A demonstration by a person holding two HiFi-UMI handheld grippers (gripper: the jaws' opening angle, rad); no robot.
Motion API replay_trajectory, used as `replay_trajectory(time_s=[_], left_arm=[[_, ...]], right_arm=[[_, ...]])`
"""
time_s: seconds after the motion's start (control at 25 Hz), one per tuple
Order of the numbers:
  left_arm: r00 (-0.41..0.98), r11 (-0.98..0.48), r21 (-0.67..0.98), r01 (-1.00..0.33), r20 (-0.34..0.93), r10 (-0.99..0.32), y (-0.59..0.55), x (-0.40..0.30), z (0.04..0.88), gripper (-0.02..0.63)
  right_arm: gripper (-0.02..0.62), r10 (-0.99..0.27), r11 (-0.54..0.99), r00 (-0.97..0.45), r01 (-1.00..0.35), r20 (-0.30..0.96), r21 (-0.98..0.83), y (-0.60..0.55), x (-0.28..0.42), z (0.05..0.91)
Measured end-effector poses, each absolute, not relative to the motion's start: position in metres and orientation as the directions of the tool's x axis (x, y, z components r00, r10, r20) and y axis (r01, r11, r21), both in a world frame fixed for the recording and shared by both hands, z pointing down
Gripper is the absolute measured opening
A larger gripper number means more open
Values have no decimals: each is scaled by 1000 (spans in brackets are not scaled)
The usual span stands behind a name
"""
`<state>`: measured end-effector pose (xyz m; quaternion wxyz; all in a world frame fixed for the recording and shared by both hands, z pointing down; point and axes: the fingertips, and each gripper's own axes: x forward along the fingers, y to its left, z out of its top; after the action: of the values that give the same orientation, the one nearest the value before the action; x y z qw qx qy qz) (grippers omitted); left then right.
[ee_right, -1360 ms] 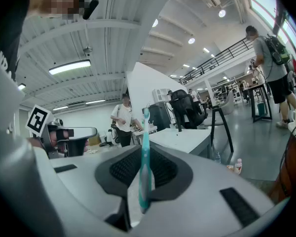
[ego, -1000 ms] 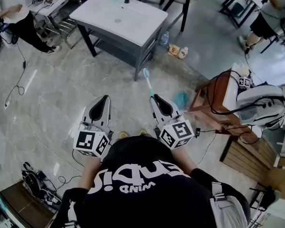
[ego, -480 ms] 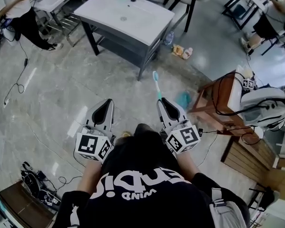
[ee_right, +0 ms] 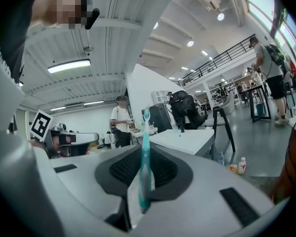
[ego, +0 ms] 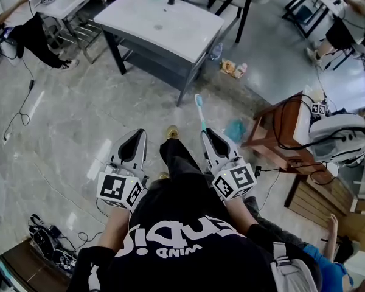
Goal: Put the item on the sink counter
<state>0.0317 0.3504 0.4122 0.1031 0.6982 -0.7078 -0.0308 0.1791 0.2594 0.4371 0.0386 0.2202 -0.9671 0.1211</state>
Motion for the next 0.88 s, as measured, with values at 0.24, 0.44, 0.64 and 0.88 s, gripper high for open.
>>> replay_trajectory(time_s=[0.24,0.44,0.64,0.88], left_arm=[[16,2,178,-984,100,-995,328,20,413,20],[33,-14,179,-984,102,-994,302,5,417,20],[54,-35,174,-984,101,-993,268,-9,417,20],[70,-51,177,-983,101,-992,220,-31,410,20]], right_arm=[[67,-426,869,-895,-446,134,-213,237,165,442],[67,-433,865,-891,-453,134,-217,216,151,448],[67,-450,856,-883,-468,132,-219,181,136,451],[67,-468,847,-875,-485,129,-217,133,117,445]])
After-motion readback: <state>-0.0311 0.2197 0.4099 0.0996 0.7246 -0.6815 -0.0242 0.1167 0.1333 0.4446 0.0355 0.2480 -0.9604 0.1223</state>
